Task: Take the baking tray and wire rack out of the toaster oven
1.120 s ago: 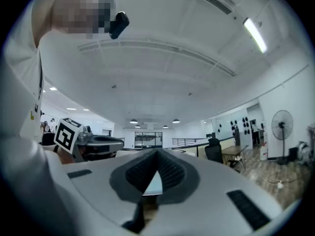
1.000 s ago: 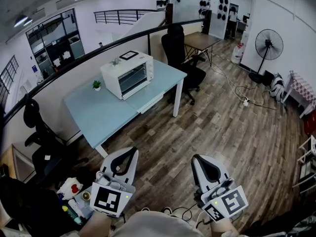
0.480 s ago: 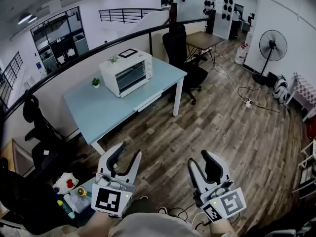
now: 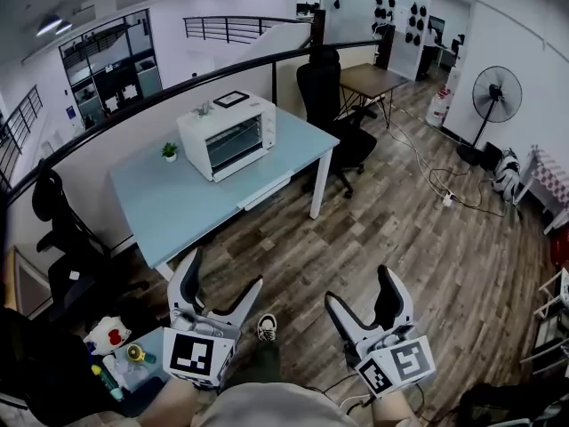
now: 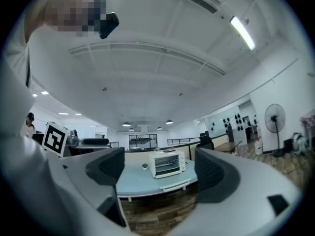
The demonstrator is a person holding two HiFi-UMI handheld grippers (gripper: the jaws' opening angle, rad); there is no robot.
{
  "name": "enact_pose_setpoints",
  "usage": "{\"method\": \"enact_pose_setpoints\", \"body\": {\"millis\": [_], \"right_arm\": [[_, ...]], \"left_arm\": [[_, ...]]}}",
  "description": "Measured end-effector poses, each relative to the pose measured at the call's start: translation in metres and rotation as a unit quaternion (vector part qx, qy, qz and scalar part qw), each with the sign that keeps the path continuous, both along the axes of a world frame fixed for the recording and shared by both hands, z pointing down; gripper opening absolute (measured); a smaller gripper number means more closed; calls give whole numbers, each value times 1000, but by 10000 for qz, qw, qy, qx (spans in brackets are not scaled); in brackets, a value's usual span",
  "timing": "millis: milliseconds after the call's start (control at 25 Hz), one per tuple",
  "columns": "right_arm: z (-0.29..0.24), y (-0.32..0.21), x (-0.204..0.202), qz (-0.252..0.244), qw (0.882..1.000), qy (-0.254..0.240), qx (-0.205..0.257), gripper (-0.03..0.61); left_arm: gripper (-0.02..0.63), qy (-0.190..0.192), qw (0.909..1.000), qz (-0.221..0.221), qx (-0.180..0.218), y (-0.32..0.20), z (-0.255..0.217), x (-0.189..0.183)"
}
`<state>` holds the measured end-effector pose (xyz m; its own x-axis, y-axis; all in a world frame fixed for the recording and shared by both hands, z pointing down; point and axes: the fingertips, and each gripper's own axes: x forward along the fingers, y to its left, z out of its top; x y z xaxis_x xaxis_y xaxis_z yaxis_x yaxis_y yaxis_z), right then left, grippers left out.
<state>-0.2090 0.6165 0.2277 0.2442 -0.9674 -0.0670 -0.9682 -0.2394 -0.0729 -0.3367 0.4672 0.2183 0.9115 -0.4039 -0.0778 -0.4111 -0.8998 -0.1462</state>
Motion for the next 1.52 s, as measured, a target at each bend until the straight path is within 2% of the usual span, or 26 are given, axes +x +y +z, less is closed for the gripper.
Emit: {"method": "enact_pose_setpoints", "body": {"millis": [200, 360, 640, 920, 1120, 1320, 1400, 1520], "right_arm": [[22, -44, 40, -57, 9986, -522, -115, 430], [37, -89, 74, -81, 9947, -1019, -147, 414], [61, -196, 129, -370, 9819, -1839, -281, 385], [84, -309, 174, -541, 9705, -2306, -454, 353], [104, -376, 203, -650, 9542, -2892, -407, 331], [130, -430, 223, -801, 9289, -3593, -411, 318], [141, -447, 233, -832, 9237, -3704, -503, 318], [159, -471, 249, -867, 9157, -3876, -622, 314]], "left_arm": [[413, 278, 9970, 166, -708, -47, 10, 28], [413, 316, 9919, 198, -1212, -99, 26, 56], [413, 506, 9738, 301, -2197, -205, 51, 111], [411, 584, 9572, 280, -2819, -311, 76, 157], [411, 668, 9416, 261, -3289, -369, 96, 185], [411, 939, 9142, 180, -3937, -415, 121, 202], [411, 962, 9099, 97, -4033, -429, 130, 208], [411, 855, 9084, -46, -4093, -450, 145, 219]]}}
